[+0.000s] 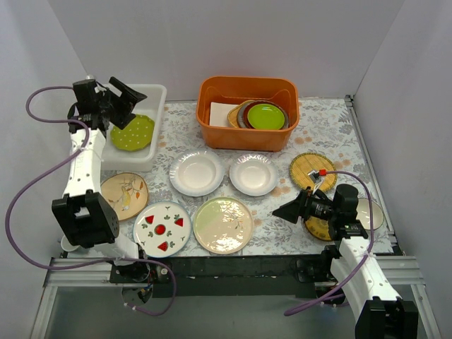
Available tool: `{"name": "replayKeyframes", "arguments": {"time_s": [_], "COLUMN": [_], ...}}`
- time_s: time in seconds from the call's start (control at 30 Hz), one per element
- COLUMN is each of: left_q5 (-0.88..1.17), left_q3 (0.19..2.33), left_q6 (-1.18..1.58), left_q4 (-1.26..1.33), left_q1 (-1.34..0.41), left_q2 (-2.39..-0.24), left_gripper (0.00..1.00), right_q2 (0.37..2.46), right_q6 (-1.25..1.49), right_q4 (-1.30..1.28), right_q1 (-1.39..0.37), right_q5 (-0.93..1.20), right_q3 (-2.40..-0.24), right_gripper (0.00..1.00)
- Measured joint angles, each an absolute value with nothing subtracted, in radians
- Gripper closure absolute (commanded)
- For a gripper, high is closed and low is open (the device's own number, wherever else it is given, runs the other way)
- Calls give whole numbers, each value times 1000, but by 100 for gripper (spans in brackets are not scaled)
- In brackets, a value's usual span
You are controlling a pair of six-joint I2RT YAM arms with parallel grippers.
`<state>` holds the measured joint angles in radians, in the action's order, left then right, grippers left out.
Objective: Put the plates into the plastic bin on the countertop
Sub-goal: Pick up the plate from the corner of the board.
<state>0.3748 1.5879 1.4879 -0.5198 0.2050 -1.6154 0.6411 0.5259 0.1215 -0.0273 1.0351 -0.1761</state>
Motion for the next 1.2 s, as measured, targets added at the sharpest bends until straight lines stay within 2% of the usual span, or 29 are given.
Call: {"name": "replayKeyframes", "arguments": {"time_s": [0.4, 0.7, 1.2], "left_q5": [366, 314, 267], "left_q3": [1293, 1063, 896], "left_q6": [1368, 1353, 1374], "left_q4": [-513, -554, -623], "left_q1": [35, -107, -250], "left_q2": [-1280, -1172, -999], "left_gripper": [18, 21, 25], "right_q2": [621, 620, 623], "right_q6": [549, 551, 600], "right_q4": [121, 121, 158], "right_q1": [-28, -28, -49], "right_q5": [1030, 1027, 1012], "right_q3": [-176, -175, -131], "right_gripper": [2, 2, 3]}}
